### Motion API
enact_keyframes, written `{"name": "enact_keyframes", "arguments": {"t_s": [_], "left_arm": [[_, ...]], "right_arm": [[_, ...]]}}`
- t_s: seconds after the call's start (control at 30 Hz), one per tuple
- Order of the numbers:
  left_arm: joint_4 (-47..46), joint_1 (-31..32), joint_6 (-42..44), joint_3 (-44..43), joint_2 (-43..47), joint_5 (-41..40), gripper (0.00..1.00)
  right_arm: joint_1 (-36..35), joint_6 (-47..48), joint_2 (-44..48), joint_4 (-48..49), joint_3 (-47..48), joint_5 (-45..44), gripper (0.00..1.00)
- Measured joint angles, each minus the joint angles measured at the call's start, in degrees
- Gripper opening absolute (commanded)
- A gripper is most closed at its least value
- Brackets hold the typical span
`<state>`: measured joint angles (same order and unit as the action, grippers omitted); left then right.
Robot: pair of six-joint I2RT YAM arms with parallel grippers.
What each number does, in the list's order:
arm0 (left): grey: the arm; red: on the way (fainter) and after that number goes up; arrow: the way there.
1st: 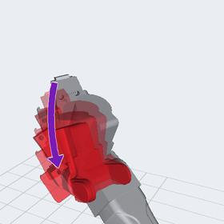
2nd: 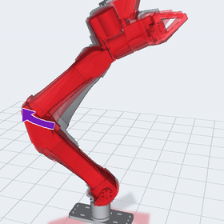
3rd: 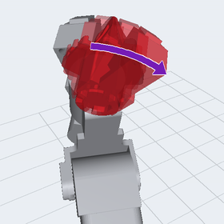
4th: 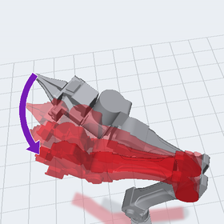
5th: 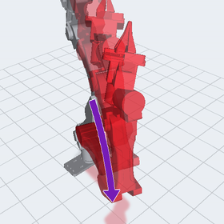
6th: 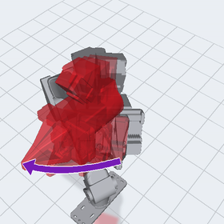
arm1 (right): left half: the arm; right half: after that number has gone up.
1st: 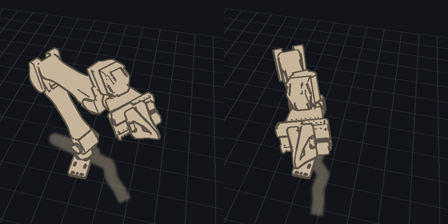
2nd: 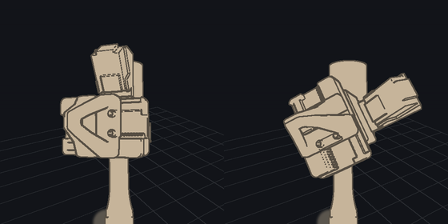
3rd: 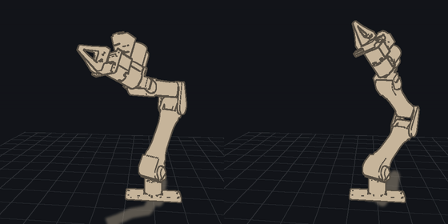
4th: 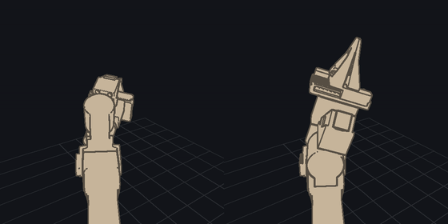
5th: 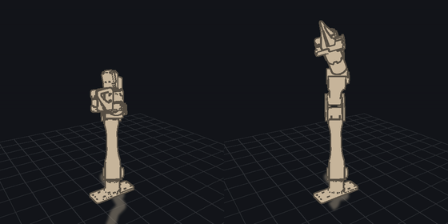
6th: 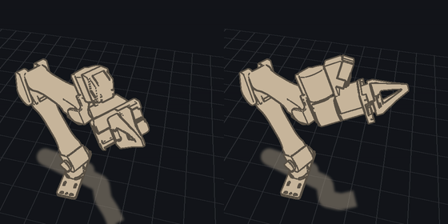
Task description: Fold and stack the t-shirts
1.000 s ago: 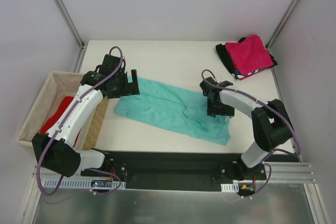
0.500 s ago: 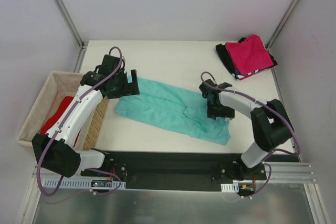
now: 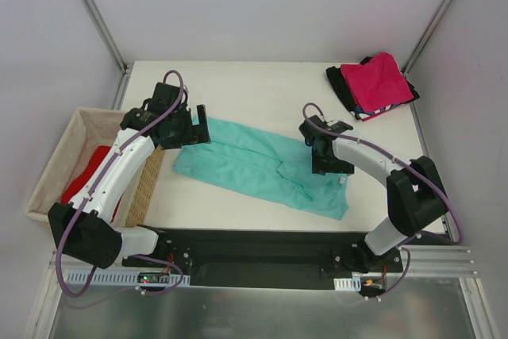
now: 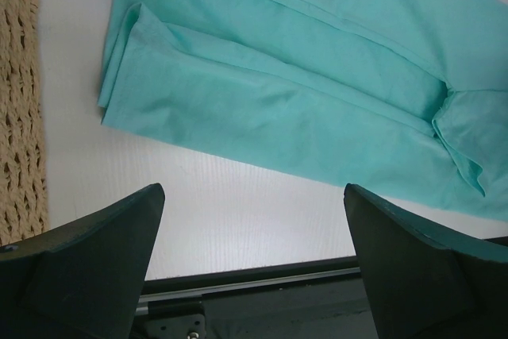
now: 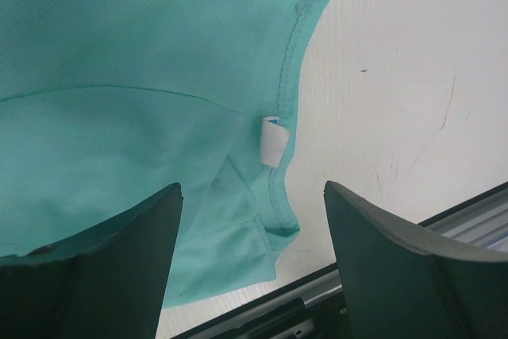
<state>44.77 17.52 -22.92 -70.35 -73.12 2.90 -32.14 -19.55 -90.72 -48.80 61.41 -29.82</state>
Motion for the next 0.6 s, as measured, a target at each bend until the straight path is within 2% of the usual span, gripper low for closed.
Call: {"name": "enact_keyframes", "arguments": {"t_s": [0.6], "left_arm": [[-0.57, -0.39, 0.02, 0.98, 0.15, -0.02, 0.98]], "right_arm": [[0.0, -0.31, -6.49, 2.51, -0.24, 0.09, 0.76]]}}
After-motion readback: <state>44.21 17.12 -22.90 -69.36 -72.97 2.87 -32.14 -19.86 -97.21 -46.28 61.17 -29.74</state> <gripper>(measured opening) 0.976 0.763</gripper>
